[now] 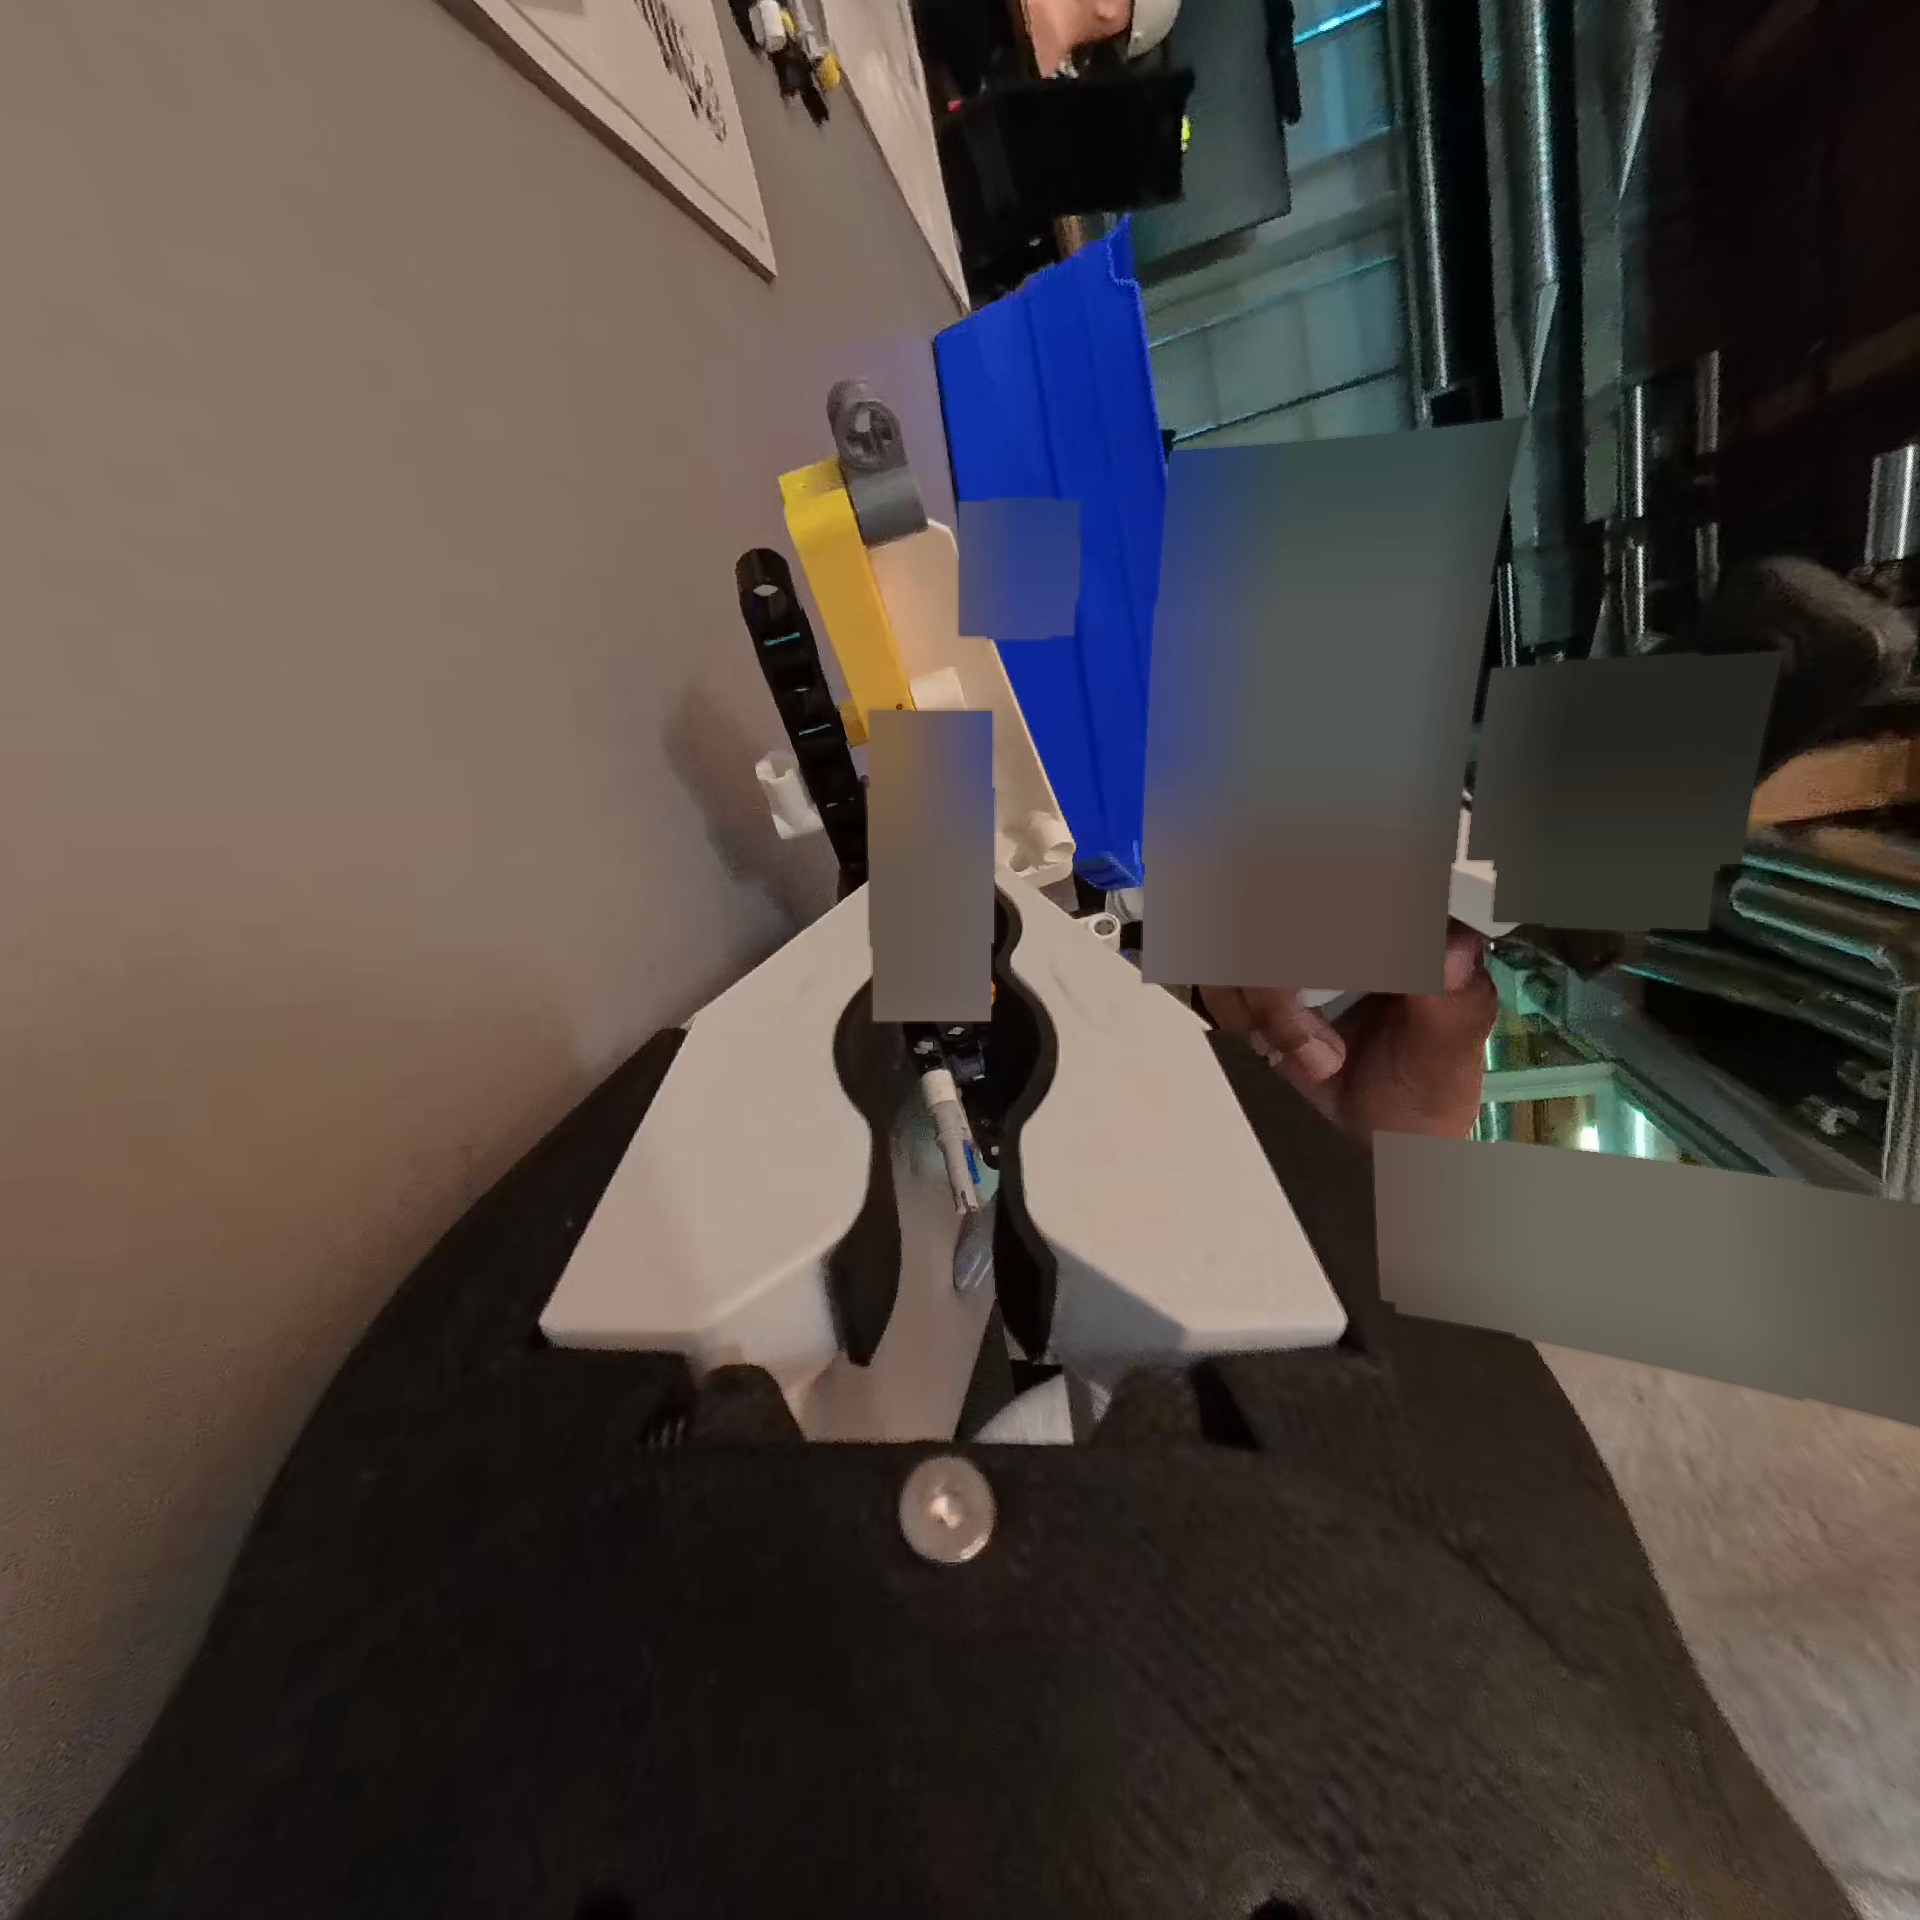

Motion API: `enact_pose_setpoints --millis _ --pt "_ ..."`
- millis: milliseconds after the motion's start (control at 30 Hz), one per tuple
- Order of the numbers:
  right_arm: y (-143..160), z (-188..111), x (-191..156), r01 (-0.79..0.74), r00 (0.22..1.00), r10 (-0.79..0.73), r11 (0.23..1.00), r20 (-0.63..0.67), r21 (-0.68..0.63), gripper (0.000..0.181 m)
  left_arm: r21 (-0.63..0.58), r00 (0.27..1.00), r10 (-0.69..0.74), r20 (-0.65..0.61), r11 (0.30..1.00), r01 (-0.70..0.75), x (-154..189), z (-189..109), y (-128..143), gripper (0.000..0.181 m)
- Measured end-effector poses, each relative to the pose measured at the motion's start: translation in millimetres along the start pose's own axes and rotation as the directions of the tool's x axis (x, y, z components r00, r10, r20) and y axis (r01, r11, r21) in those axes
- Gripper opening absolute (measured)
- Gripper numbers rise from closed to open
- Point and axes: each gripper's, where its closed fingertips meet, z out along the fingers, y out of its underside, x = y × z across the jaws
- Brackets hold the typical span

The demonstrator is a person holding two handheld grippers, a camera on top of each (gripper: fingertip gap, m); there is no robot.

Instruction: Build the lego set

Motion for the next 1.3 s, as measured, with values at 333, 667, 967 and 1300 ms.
enact_pose_setpoints --millis 333,667,967,1300 --pt "21 64 -17 -0.031 0.999 0.034 0.974 0.007 -0.223 0.000 0.133 0.996 0.052 -0.073 0.990 -0.042 4 -45 -5 0.011" --pt "16 70 -27 -0.077 0.997 0.082 0.968 0.012 -0.237 0.000 0.142 0.988 0.010 -0.154 0.990 0.013 6 -54 -7 0.010" --pt "6 69 -39 -0.191 0.959 0.227 0.960 0.172 -0.203 0.000 0.155 0.979 0.035 -0.200 0.988 -0.004 13 -58 -7 0.010" --pt "4 65 -41 -0.243 0.909 0.302 0.944 0.286 -0.224 0.000 0.154 0.969 0.052 -0.242 0.988 -0.014 19 -58 -6 0.009"
